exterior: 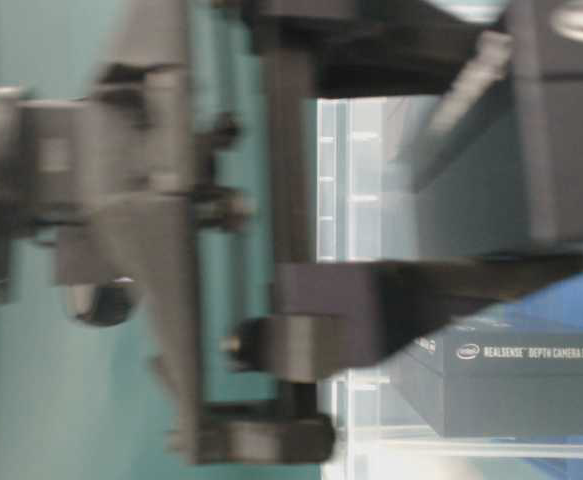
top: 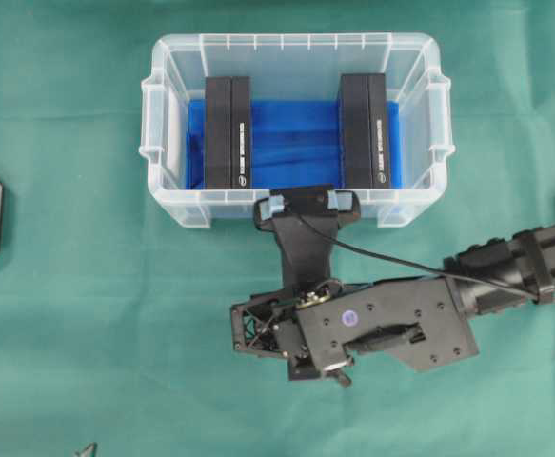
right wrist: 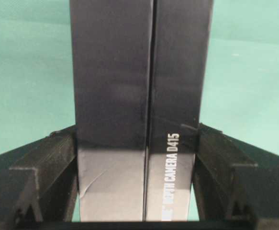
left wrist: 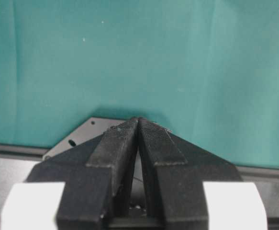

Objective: Take the box out of the case with the right arm.
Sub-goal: 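Carry the box toward the front and lower it onto the cloth, then open the right gripper and withdraw it to the right, then move the open right gripper over the left black box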

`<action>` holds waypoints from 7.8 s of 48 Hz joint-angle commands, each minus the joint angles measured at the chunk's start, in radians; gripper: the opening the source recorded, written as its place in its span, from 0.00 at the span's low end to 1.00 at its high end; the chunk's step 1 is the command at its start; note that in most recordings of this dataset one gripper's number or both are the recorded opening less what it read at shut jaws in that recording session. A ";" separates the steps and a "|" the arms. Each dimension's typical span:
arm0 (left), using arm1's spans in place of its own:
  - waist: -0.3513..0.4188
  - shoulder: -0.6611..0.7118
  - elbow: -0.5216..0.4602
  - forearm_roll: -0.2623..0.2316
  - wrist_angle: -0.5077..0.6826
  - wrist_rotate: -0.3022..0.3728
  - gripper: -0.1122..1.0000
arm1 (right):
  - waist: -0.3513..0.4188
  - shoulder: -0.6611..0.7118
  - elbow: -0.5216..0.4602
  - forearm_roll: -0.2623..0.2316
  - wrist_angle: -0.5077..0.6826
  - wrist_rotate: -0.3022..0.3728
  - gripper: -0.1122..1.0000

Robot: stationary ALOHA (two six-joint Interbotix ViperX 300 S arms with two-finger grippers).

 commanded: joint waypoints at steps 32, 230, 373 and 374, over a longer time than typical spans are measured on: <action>0.002 0.006 -0.026 0.003 -0.003 0.002 0.12 | 0.002 -0.028 0.044 0.011 -0.095 0.037 0.69; 0.005 0.006 -0.025 0.003 -0.011 0.003 0.12 | -0.543 -0.844 0.724 -0.025 0.058 -0.509 0.91; 0.005 0.006 -0.028 -0.003 0.006 0.000 0.12 | -0.443 0.048 -0.268 0.008 -0.100 -0.584 0.95; 0.003 0.006 -0.028 -0.003 0.006 0.000 0.12 | -0.443 0.048 -0.268 0.006 -0.098 -0.584 0.95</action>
